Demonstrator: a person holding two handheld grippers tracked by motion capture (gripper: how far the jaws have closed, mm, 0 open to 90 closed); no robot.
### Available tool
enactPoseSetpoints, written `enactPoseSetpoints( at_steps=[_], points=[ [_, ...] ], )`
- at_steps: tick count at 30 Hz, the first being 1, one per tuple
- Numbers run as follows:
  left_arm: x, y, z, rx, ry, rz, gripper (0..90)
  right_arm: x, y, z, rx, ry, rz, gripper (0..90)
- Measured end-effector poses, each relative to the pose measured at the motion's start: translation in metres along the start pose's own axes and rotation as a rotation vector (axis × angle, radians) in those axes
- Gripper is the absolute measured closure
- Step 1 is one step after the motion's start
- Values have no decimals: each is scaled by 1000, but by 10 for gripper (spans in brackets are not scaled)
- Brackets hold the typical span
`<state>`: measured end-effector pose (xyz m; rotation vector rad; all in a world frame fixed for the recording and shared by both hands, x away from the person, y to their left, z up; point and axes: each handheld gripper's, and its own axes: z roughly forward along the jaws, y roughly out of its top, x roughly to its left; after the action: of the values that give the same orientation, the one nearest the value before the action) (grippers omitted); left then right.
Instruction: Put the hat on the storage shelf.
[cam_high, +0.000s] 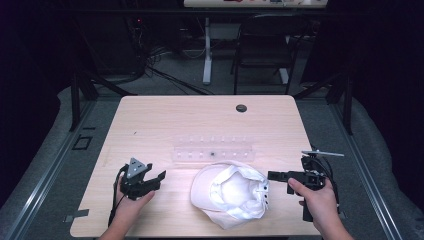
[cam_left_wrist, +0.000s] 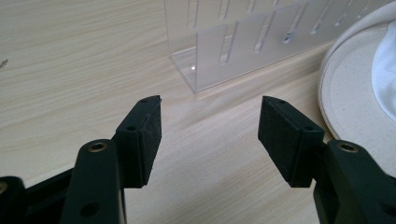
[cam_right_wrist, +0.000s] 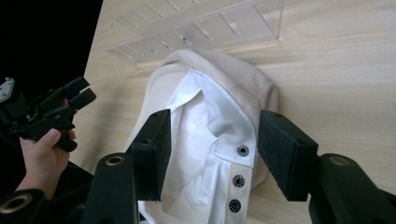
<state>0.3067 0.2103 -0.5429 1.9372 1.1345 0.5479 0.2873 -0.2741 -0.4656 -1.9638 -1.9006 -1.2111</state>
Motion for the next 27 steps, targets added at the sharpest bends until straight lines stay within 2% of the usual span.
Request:
enactPoseSetpoints(
  at_steps=[3,7,15,17,19,27],
  points=[
    [0,0,0,4,2,0,401,-3,-1,3,11,-4,4,446],
    [0,0,1,11,3,0,401,-9,-7,15,65,-22,7,439],
    [1,0,1,7,6,-1,401,-13,-13,31,86,-15,24,429],
    [1,0,1,6,6,-3,401,-15,-16,37,100,-35,30,425],
    [1,-1,2,7,6,-5,401,-18,-16,40,122,-33,21,425],
    [1,0,2,13,3,-3,402,-21,-21,58,162,-16,40,425]
  ],
)
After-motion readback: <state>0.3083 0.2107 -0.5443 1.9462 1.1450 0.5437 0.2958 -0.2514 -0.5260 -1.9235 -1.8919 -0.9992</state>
